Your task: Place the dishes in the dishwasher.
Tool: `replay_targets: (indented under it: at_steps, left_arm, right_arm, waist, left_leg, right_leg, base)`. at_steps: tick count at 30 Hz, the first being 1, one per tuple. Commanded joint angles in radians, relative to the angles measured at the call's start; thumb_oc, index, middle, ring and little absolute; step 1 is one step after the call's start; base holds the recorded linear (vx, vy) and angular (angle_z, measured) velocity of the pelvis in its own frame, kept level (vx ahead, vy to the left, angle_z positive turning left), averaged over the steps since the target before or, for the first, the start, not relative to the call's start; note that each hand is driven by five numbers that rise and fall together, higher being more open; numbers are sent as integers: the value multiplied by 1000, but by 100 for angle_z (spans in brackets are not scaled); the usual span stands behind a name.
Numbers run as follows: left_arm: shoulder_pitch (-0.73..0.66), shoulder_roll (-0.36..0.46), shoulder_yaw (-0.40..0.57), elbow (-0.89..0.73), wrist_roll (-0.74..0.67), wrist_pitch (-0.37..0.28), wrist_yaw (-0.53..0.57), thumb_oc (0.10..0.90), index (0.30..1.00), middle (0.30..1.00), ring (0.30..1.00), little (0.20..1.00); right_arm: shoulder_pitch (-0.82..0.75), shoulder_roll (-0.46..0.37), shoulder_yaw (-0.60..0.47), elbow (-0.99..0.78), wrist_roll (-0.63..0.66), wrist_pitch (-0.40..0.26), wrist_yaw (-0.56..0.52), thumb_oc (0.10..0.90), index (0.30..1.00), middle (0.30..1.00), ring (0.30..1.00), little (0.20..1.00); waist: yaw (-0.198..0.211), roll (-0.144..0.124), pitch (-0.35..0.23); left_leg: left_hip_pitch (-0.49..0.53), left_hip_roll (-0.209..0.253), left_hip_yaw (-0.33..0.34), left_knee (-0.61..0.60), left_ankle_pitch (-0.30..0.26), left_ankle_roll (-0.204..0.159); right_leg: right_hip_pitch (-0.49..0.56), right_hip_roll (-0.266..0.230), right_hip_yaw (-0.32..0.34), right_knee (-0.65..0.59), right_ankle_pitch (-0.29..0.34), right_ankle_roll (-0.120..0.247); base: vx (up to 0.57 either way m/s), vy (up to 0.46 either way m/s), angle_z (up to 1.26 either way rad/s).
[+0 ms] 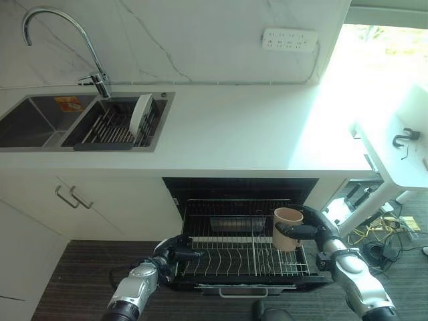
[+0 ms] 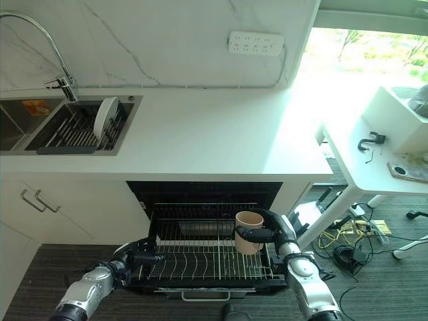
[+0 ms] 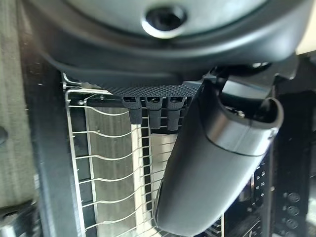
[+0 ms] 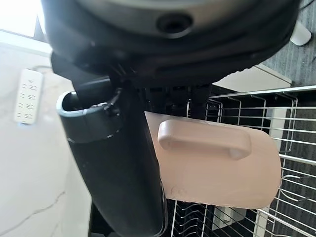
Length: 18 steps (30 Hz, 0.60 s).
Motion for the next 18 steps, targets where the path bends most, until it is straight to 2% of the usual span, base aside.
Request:
replay_targets:
  at_steps: [1,8,18]
  left_arm:
    - [-73,35,-20,-118,13,-9,-38,800,900,900,900,900]
    - [-66,45,-67,-216,-21,59,-81,800,900,900,900,900]
    - [-13,77,-131,-297,-52,99,-107,800,900,900,900,900]
  right_arm:
    - [-114,-22,-29,-50,-24,-84,-36,400,300,300,300,300]
    - [-171,-41,-23,92,1,-94,-78,400,300,300,300,300]
    - [-254,-106,-31,236,60,-108,-107,400,300,300,300,300]
  waist:
    - [4,-12,-37]
    - [27,-2,-24]
    - [58,14,10]
  left_leg:
    - [-57,65,-38,70,-40,-23]
    - [-56,65,-51,70,-38,-27]
    - [-79,59,-72,70,-24,-33]
  right_leg:
    - [22,-75,2,107,-154,89]
    - [29,-77,-7,107,-155,84]
    - [16,-84,-17,107,-146,79]
  base:
    - [37,-32,2]
    - [41,-41,2]
    - [-2,-27,3]
